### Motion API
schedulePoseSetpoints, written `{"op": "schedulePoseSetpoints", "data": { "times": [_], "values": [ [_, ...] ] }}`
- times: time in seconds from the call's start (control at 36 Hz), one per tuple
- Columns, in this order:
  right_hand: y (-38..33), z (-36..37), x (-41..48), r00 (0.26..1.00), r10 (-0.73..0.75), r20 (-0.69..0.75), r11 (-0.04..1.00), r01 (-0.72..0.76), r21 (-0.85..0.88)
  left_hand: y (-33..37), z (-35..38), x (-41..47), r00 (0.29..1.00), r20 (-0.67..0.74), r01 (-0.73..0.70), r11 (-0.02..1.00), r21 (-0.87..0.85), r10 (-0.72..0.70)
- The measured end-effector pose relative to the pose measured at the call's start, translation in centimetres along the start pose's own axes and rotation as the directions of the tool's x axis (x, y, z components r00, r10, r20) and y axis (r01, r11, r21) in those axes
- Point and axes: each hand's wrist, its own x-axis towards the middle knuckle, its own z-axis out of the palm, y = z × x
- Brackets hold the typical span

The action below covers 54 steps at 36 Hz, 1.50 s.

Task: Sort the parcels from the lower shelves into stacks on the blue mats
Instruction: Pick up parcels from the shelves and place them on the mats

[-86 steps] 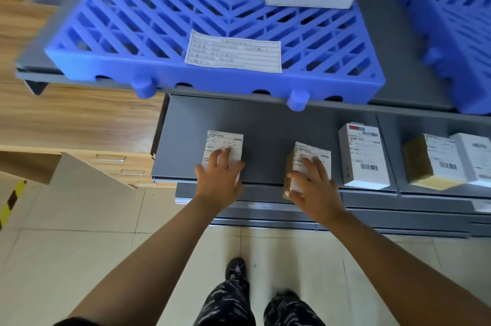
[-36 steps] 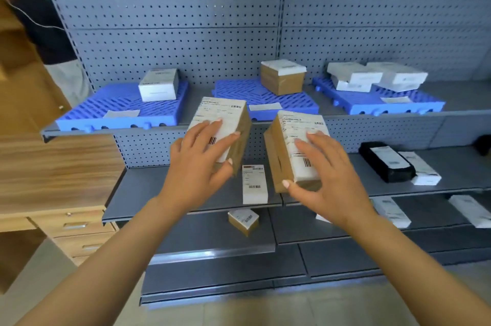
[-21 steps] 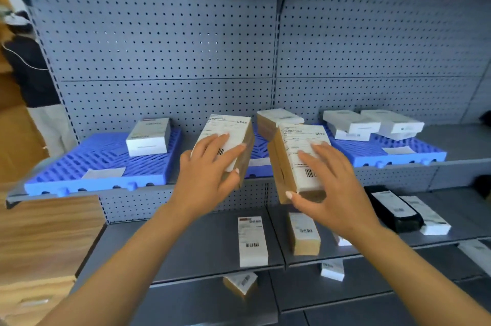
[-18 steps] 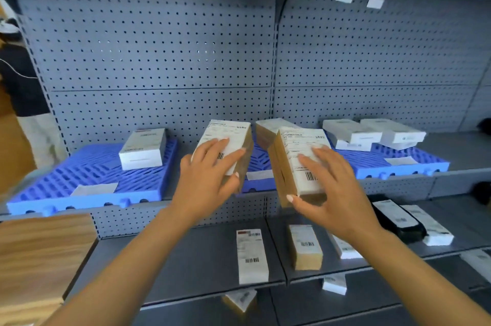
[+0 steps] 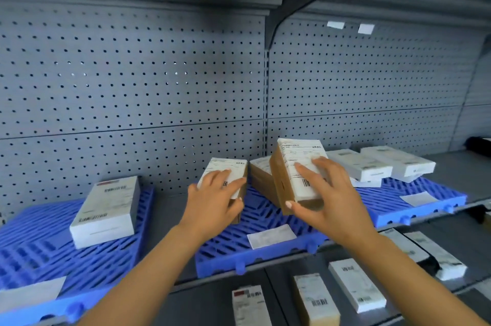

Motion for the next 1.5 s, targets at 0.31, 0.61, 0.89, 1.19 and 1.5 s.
{"op": "schedulePoseSetpoints", "data": {
  "times": [0.31, 0.61, 0.89, 1.19, 1.5],
  "values": [
    [1.9, 1.2, 2.6, 0.996, -0.083, -0.023, 0.996, 0.084, 0.013, 0.0, -0.2, 3.1, 0.997, 0.078, 0.004, 1.000, 0.008, -0.005],
    [4.1, 1.8, 5.6, 0.986, -0.168, 0.003, 0.983, 0.167, 0.083, 5.5, -1.5, 5.7, 0.957, -0.202, -0.244, 0.955, -0.166, 0.209],
    [6.7, 3.8, 7.0, 0.982, -0.189, 0.001, 0.945, 0.182, 0.270, 6.5, 0.7, 7.7, 0.968, -0.247, -0.101, 0.967, -0.233, 0.042],
    [10.4, 5.2, 6.0, 0.988, -0.137, 0.068, 0.947, 0.111, 0.300, 7.0, 1.3, 9.0, 0.965, -0.256, 0.018, 0.989, -0.145, -0.055],
    [10.6, 5.4, 6.8, 0.983, -0.153, 0.098, 0.964, 0.127, 0.232, 7.0, 1.0, 9.3, 0.943, -0.319, 0.053, 0.989, -0.141, -0.096]
  ]
}}
